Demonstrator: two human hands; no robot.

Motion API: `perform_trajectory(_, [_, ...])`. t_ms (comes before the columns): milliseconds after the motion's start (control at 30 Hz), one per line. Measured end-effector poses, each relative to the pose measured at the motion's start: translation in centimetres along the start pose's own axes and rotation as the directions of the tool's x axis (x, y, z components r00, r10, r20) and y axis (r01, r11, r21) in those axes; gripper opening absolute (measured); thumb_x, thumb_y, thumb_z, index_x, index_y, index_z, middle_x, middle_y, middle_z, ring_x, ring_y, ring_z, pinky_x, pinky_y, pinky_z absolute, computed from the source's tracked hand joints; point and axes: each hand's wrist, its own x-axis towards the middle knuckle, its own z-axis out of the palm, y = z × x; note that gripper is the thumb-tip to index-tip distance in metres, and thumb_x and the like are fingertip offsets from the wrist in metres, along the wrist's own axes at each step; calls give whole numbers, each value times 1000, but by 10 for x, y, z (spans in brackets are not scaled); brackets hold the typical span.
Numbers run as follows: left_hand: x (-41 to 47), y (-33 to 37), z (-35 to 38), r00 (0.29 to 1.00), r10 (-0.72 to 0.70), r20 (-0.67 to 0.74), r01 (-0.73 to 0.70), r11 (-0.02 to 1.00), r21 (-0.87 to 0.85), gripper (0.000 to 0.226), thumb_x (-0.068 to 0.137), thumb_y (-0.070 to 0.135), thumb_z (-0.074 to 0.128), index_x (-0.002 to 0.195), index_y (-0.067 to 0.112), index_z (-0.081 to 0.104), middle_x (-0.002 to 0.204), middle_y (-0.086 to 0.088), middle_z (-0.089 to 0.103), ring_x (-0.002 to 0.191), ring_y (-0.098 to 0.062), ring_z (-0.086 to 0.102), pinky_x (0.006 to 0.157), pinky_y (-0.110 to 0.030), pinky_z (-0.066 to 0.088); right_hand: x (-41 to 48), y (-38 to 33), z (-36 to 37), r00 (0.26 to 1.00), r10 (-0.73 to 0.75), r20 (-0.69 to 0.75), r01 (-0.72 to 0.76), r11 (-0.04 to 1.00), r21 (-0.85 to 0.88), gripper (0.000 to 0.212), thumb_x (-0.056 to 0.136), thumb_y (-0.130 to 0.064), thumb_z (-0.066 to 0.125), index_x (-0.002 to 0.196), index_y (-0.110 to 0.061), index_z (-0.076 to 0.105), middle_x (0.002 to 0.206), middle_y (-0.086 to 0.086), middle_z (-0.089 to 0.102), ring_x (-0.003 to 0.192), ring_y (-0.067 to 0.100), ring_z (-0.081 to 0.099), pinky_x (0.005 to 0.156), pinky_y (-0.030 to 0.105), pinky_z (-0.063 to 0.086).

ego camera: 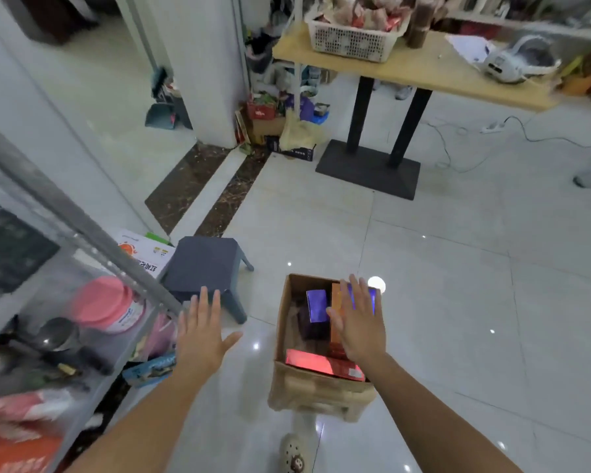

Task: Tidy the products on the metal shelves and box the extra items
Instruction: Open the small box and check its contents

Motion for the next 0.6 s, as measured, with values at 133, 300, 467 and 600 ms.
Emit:
perform_trajectory(133, [-73,-82,-52,946,-244,-215,239,970,-50,83,97,62,24,153,17,-17,150,-4,-35,149,-27,-17,121,-45,-6,3,-96,-40,934,-358,10,357,928,-109,64,102,-54,15,156,-23,-2,163,1,-10,150,21,-13,118,44,-13])
perform_trajectory(300, [-197,-195,-114,758,-494,-426,507,857,-93,79,97,61,19,153,18,-16,154,-8,-32,146,-30,-24,120,-48,-10,-27,-274,-91,696,-715,-71,709,699,-89,68,97,-56,6,156,-21,5,163,3,-6,150,22,-6,119,44,-8])
perform_trajectory(467, [-278,-270,-161,526,-617,-586,627,746,-223,82,96,60,32,155,12,2,162,-13,-10,150,-32,-8,119,-48,-4,-65,-405,-121,456,-879,-139,874,472,-118,69,102,-45,36,156,-19,2,163,4,-9,150,22,-10,119,45,-9])
perform_trajectory(600, [-289,-310,-175,458,-769,-447,769,595,-236,84,96,64,22,153,17,-18,159,-6,-29,147,-25,-24,119,-45,-10,-58,-466,-128,396,-915,-78,905,403,-138,77,99,-35,40,154,-20,-11,163,4,-14,149,20,-16,116,44,-14])
